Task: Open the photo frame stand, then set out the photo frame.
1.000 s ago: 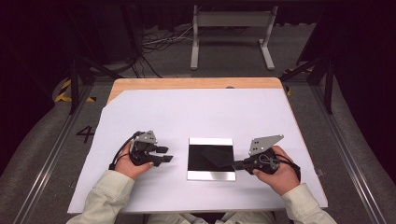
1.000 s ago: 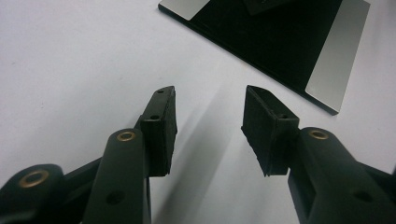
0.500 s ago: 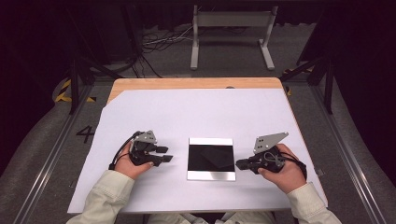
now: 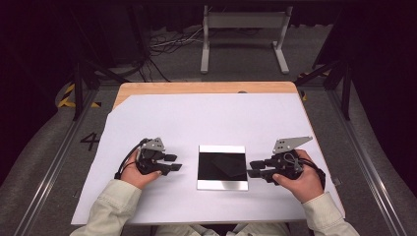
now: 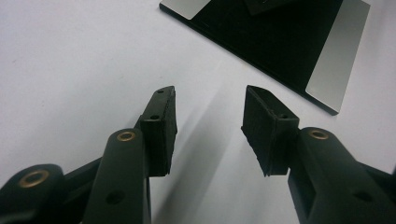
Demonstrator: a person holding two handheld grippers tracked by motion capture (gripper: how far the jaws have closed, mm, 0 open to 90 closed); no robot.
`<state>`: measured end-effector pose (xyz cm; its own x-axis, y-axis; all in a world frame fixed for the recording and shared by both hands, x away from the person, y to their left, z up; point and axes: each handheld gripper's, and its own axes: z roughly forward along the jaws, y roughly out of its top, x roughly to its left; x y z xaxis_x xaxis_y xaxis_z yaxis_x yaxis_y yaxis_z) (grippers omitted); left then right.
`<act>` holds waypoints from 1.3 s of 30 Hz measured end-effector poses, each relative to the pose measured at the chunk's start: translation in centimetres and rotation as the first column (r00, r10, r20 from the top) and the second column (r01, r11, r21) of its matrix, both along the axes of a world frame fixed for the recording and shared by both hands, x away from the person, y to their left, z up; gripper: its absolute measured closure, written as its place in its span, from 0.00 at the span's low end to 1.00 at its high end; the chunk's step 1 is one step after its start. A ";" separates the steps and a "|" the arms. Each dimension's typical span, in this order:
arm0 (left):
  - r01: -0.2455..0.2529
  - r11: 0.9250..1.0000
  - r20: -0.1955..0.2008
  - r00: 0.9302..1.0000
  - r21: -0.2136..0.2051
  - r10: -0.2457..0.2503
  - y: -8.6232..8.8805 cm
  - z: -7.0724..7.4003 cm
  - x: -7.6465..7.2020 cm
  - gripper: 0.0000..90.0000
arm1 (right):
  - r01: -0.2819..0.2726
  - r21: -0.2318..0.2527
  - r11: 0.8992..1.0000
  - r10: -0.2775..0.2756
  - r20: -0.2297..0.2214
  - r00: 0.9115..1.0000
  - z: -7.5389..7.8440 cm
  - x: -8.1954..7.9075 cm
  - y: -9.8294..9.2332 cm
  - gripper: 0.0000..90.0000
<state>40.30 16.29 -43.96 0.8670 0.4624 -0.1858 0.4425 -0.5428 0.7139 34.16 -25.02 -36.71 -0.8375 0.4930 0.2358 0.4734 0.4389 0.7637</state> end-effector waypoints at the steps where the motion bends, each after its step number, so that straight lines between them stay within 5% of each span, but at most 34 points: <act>1: 0.000 1.000 -0.001 1.000 0.000 0.000 0.0 0.0 0.0 0.62 | 0.006 0.003 1.000 -0.006 0.000 1.000 0.0 0.0 0.0 0.67; 7: 0.002 1.000 -0.006 1.000 0.001 -0.002 0.0 -0.1 0.0 0.62 | 0.082 0.057 0.995 -0.080 -0.022 0.997 -0.1 0.1 0.0 0.56; 15: 0.005 1.000 -0.006 1.000 0.003 -0.005 0.0 -0.1 0.0 0.62 | 0.179 0.106 0.978 -0.170 -0.094 0.981 -0.5 0.3 0.4 0.52; 21: 0.004 1.000 -0.014 1.000 0.000 -0.004 -0.1 -0.2 0.1 0.62 | 0.265 0.155 0.952 -0.234 -0.191 0.953 -0.9 0.8 0.6 0.51; 25: 0.007 1.000 -0.015 1.000 -0.002 -0.007 -0.1 -0.1 0.0 0.63 | 0.339 0.199 0.920 -0.274 -0.292 0.916 -1.5 1.2 0.3 0.53; 27: 0.007 1.000 -0.015 1.000 -0.002 -0.007 -0.1 -0.1 0.0 0.63 | 0.350 0.202 0.915 -0.281 -0.306 0.910 -1.6 1.3 0.3 0.53; 28: 0.008 1.000 -0.014 1.000 -0.002 -0.008 -0.1 -0.2 0.0 0.63 | 0.366 0.201 0.909 -0.288 -0.334 0.897 -1.9 1.4 0.2 0.53; 32: 0.007 1.000 -0.017 1.000 0.001 -0.007 -0.1 -0.2 0.0 0.63 | 0.379 0.197 0.904 -0.293 -0.360 0.886 -2.2 1.6 0.2 0.53; 39: 0.008 1.000 -0.017 1.000 0.001 -0.008 -0.1 -0.2 0.0 0.63 | 0.376 0.180 0.909 -0.291 -0.374 0.881 -3.0 1.9 0.7 0.52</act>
<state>40.30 16.20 -44.14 0.8672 0.4559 -0.2002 0.4504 -0.5469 0.7057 36.02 -24.34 -39.72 -0.4846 0.6209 0.6162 0.8015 0.0329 0.5971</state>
